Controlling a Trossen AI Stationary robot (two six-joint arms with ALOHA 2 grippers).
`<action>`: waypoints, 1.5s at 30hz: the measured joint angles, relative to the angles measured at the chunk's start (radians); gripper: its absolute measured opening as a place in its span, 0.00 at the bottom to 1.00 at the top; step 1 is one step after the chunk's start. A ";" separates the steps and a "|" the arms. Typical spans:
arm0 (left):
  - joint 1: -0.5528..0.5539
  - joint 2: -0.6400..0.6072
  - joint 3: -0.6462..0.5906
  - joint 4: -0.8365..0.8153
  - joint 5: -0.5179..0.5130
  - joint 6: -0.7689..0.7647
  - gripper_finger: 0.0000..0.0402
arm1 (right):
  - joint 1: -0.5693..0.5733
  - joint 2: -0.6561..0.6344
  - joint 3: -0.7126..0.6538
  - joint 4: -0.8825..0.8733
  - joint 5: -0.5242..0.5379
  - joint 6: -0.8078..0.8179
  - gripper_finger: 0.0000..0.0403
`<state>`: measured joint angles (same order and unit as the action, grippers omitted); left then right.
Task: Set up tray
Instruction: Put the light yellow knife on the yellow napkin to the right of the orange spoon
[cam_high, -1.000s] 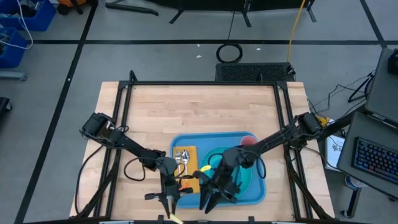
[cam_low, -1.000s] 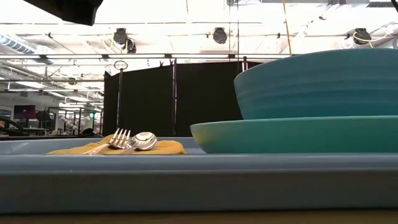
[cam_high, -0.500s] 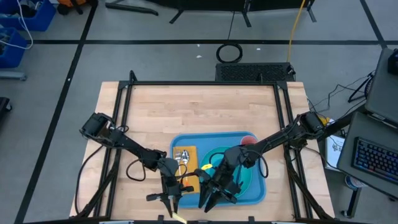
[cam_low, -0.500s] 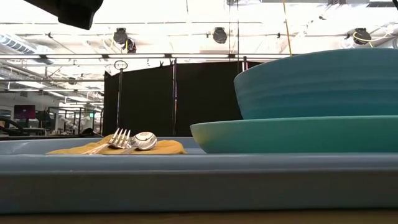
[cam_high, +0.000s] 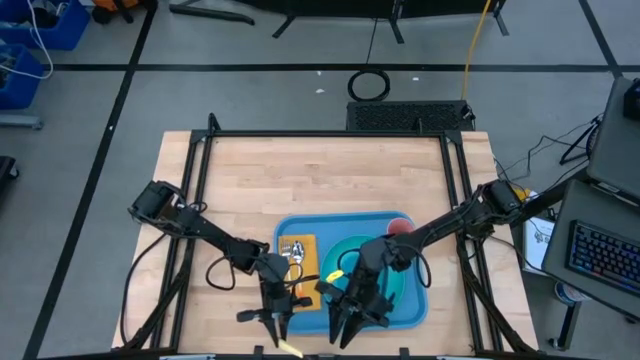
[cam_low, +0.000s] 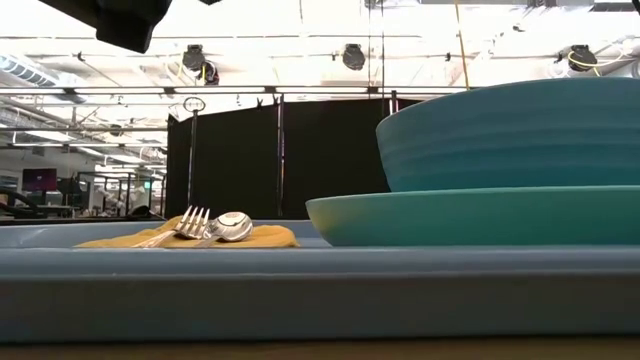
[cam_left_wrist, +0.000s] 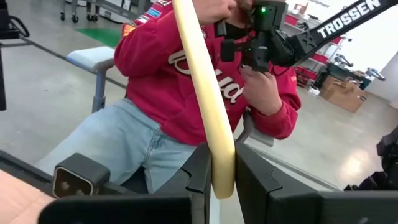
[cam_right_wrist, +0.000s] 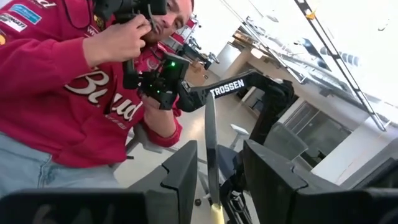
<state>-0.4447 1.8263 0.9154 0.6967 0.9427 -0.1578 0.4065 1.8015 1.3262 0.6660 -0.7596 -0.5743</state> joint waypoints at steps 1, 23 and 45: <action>0.002 0.000 0.000 -0.003 -0.001 0.000 0.12 | 0.002 0.000 0.000 0.000 0.001 -0.007 0.29; 0.053 0.000 0.000 -0.013 -0.049 -0.013 0.12 | 0.036 0.000 0.000 -0.005 0.006 -0.040 0.29; 0.074 0.000 0.000 -0.014 -0.001 -0.005 0.12 | 0.041 0.002 0.000 -0.012 0.000 -0.058 0.14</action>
<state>-0.3708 1.8263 0.9154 0.6828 0.9418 -0.1624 0.4473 1.8030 1.3263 0.6540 -0.7593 -0.6319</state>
